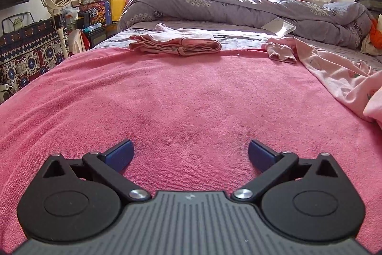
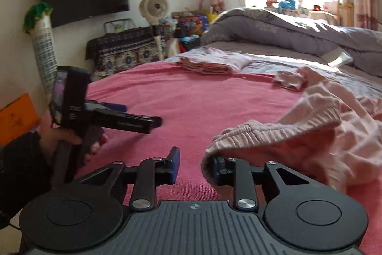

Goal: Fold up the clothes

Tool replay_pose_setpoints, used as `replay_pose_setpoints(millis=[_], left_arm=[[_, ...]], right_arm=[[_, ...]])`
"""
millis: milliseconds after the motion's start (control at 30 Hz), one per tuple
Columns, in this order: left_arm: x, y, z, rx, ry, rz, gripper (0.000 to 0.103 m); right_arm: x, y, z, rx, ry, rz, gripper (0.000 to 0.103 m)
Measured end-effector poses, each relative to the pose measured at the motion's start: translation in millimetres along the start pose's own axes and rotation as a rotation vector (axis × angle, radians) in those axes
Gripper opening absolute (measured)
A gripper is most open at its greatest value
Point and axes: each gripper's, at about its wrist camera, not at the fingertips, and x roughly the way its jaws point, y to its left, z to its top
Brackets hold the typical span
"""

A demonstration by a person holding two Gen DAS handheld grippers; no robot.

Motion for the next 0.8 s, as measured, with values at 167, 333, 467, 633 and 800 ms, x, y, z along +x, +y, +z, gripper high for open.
replay_pose_setpoints(millis=[167, 333, 467, 633, 800], left_arm=[[-2, -2, -2, 0.010, -0.005, 0.006, 0.103], [0, -7, -1, 0.037, -0.001, 0.032, 0.103], [0, -6, -1, 0.034, -0.003, 0.030, 0.103], [-3, -4, -2, 0.018, -0.014, 0.032, 0.103], [-38, -16, -5, 0.020, -0.138, -0.058, 0.103]], right_arm=[[-13, 4, -3, 0.002, -0.051, -0.005, 0.070], [-49, -38, -15, 0.109, -0.103, -0.099, 0.071], [-30, -37, -14, -0.010, -0.052, -0.411, 0.070], [23, -44, -22, -0.166, 0.096, -0.613, 0.033], [-13, -63, -37, -0.085, 0.000, -0.729, 0.019]])
